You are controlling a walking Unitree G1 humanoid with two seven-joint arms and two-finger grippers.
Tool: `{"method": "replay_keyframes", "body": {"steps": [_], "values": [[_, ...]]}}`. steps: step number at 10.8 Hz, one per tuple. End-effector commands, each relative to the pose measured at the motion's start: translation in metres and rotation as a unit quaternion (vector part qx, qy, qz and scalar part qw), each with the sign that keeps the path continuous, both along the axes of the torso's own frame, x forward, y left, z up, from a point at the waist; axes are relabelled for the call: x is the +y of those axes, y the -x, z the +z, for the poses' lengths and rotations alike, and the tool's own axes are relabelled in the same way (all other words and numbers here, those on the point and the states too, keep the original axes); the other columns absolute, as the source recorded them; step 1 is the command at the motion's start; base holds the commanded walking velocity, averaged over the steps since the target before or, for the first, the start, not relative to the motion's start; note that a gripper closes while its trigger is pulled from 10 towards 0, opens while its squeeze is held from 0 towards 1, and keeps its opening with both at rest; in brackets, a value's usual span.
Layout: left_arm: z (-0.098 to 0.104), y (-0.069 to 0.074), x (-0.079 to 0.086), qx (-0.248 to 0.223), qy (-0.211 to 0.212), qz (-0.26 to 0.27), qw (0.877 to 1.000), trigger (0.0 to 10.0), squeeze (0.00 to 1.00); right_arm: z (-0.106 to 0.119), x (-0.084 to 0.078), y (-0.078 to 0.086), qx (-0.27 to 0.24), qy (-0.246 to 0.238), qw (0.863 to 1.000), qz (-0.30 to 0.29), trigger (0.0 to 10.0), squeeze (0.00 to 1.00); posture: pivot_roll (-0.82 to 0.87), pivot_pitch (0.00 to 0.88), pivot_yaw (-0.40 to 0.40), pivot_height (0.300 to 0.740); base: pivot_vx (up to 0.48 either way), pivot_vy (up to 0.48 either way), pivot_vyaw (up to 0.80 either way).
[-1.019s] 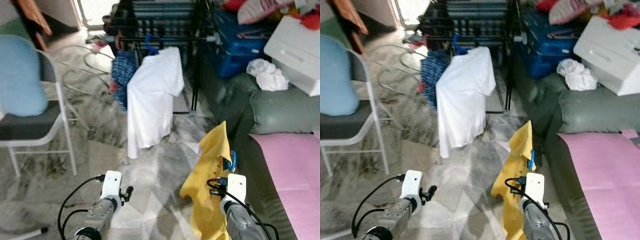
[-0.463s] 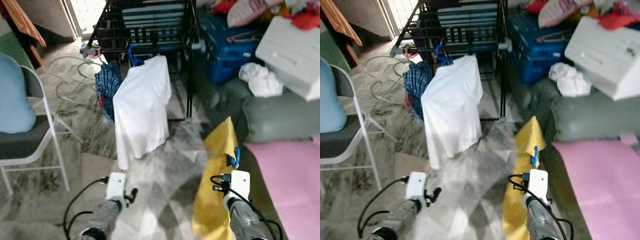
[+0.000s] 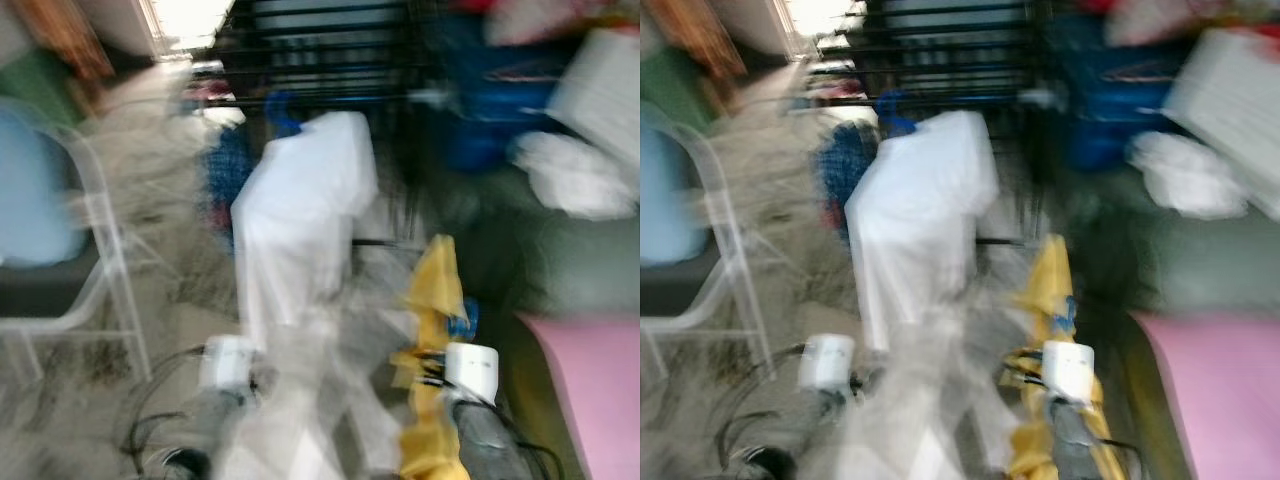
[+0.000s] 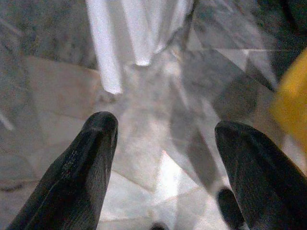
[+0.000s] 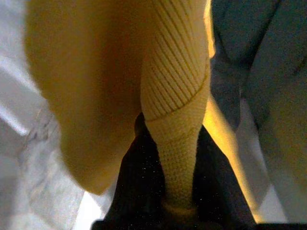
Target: Hang hanger
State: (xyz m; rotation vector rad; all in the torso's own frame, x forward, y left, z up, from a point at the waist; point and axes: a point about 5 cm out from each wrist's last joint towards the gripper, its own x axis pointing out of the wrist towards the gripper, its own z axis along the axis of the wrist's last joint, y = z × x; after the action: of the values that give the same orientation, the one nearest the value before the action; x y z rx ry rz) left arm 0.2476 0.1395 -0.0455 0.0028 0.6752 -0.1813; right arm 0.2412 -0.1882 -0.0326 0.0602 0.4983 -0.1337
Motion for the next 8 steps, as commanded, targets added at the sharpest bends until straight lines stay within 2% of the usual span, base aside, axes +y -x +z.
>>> {"method": "replay_keyframes", "body": {"steps": [1, 4, 6, 8], "values": [[0.001, -0.001, 0.016, -0.003, -0.018, 0.010, 1.000, 10.0, 0.00, 0.012, 0.013, -0.013, -0.038, -0.008, 0.999, 0.015, 10.0, 0.00, -0.24, 0.049, 0.061, 0.740, 0.435, 0.000, 0.50], [0.005, -0.006, 0.010, -0.015, -0.012, 0.005, 1.000, 10.0, 0.00, 0.012, 0.012, -0.013, -0.040, -0.005, 0.999, 0.016, 10.0, 0.00, -0.24, 0.051, 0.059, 0.740, 0.431, 0.000, 0.48], [0.005, -0.006, 0.010, -0.015, -0.011, 0.004, 1.000, 10.0, 0.00, 0.014, 0.009, -0.014, -0.042, 0.002, 0.999, 0.008, 10.0, 0.00, -0.24, 0.053, 0.060, 0.740, 0.433, 0.000, 0.00], [0.004, -0.005, 0.010, -0.013, -0.012, 0.004, 1.000, 10.0, 0.00, 0.025, 0.001, -0.021, -0.073, 0.018, 0.997, -0.023, 10.0, 0.00, -0.24, 0.058, 0.060, 0.740, 0.409, 0.000, 0.00]]}}
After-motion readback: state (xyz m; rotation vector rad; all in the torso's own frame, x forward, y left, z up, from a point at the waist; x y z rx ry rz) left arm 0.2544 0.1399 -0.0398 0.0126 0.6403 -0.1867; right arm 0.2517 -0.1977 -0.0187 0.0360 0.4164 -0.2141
